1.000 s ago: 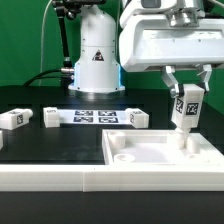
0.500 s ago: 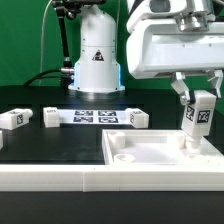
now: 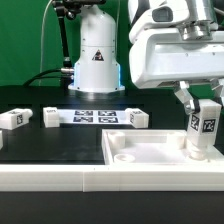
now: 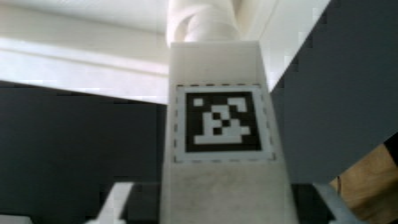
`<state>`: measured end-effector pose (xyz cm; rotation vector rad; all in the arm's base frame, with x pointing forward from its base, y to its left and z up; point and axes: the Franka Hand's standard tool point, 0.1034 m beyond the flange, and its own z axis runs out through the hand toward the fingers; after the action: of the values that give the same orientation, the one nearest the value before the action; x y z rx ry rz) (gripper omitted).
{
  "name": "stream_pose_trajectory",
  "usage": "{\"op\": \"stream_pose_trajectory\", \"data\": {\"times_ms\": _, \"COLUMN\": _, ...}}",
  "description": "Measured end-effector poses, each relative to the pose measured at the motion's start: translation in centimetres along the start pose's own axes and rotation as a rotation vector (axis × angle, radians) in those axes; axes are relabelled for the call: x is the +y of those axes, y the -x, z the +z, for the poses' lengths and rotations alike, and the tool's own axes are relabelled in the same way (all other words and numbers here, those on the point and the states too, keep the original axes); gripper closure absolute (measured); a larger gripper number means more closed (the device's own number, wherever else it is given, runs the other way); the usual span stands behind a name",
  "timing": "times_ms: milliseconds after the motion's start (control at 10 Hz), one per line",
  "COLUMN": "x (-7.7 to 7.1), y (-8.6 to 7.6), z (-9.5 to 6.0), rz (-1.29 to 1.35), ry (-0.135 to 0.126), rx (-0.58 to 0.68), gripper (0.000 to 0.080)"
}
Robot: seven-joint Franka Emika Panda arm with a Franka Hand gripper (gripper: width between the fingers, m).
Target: Assemble one leg
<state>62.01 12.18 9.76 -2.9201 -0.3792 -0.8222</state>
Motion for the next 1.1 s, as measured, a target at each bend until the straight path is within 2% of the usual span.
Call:
{"op": "stream_pose_trajectory", "data": {"times_ms": 300, "x": 0.14, "y": 0.74, "z": 0.8, "rz": 0.0, "ry": 0.004, "rx": 0.02, "gripper": 0.0507}}
{"op": "stream_pose_trajectory", "data": {"times_ms": 600, "x": 0.01, "y": 0.85, "z": 0.84, "rz": -0.005, "ry": 0.011, "rx": 0.078, "gripper": 0.0507}}
{"op": "stream_pose_trajectory", "data": {"times_ms": 900, "x": 0.02, "y": 0.91, "z": 0.92, "rz": -0.007, "ry": 0.01, "rx": 0.066, "gripper": 0.0507}}
{"op": "stream_pose_trajectory", "data": {"times_ms": 1000, "x": 0.02, "y": 0.92, "z": 0.93, "rz": -0.007, "ry": 0.01, "rx": 0.065, "gripper": 0.0343}}
{"op": "stream_pose_trajectory", "data": {"times_ms": 1100, "x": 0.02, "y": 0.92, "z": 0.93, "rz": -0.007, "ry": 0.01, "rx": 0.065, "gripper": 0.0221}}
